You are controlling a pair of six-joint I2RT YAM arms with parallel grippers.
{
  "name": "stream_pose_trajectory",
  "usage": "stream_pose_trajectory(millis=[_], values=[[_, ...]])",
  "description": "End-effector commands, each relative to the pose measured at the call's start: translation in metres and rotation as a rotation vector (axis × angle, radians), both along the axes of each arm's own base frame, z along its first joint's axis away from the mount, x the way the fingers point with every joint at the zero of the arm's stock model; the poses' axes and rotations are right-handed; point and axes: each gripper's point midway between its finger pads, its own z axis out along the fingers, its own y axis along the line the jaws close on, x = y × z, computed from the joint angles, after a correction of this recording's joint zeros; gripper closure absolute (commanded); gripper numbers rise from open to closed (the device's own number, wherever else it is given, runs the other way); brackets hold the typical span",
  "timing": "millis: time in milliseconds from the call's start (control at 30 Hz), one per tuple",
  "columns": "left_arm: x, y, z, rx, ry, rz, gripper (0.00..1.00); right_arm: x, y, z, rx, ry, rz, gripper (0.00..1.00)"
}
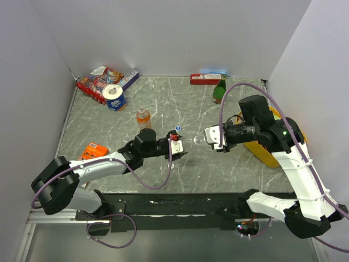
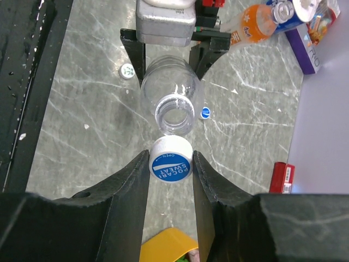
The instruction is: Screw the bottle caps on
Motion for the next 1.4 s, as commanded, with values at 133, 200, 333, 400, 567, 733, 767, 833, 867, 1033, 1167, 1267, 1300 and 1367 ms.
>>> stream_pose_trajectory(millis=[133,200,333,400,567,733,767,833,867,1033,1167,1267,1300,1367], values=[[0.0,-0.014,0.025,-0.037,-0.11,-0.07,0.99,-0.002,0.013,0.004,0.007,-0.036,0.055,0.68],[0.0,-0.014,0.025,-0.036,-0.114,-0.072,0.99,-0.006,0.014,-0.001,-0.004,-0.032,0.071,0.68],[-0.001,-0.014,0.028,-0.039,-0.124,-0.073,0.99,-0.009,0.017,-0.011,-0.033,-0.038,0.097,0.68],[0.0,-0.014,0.03,-0.04,-0.131,-0.072,0.99,-0.006,0.017,-0.015,-0.045,-0.044,0.092,0.68],[-0.001,-0.016,0.037,-0.053,-0.143,-0.08,0.99,0.002,0.019,-0.021,-0.065,-0.068,0.079,0.68],[-0.001,-0.016,0.036,-0.049,-0.152,-0.08,0.99,0.005,0.022,-0.019,-0.063,-0.084,0.068,0.68],[-0.001,-0.016,0.036,-0.051,-0.156,-0.081,0.99,0.007,0.022,-0.019,-0.062,-0.088,0.065,0.68],[-0.002,-0.016,0.035,-0.052,-0.157,-0.082,0.99,0.006,0.022,-0.02,-0.069,-0.09,0.071,0.68],[-0.001,-0.016,0.037,-0.059,-0.164,-0.082,0.99,0.006,0.022,-0.02,-0.069,-0.087,0.075,0.68],[0.002,-0.015,0.039,-0.072,-0.194,-0.067,0.99,-0.007,0.021,-0.027,-0.091,-0.004,0.11,0.66],[0.005,-0.014,0.044,-0.085,-0.232,-0.053,0.99,-0.013,0.021,-0.037,-0.133,0.092,0.117,0.66],[0.008,-0.013,0.047,-0.098,-0.249,-0.032,0.99,-0.013,0.019,-0.041,-0.153,0.128,0.103,0.67],[0.009,-0.013,0.048,-0.102,-0.25,-0.03,0.99,-0.011,0.019,-0.04,-0.15,0.124,0.096,0.67],[0.011,-0.012,0.052,-0.126,-0.232,-0.012,0.99,-0.007,0.02,-0.041,-0.143,0.123,0.066,0.67]])
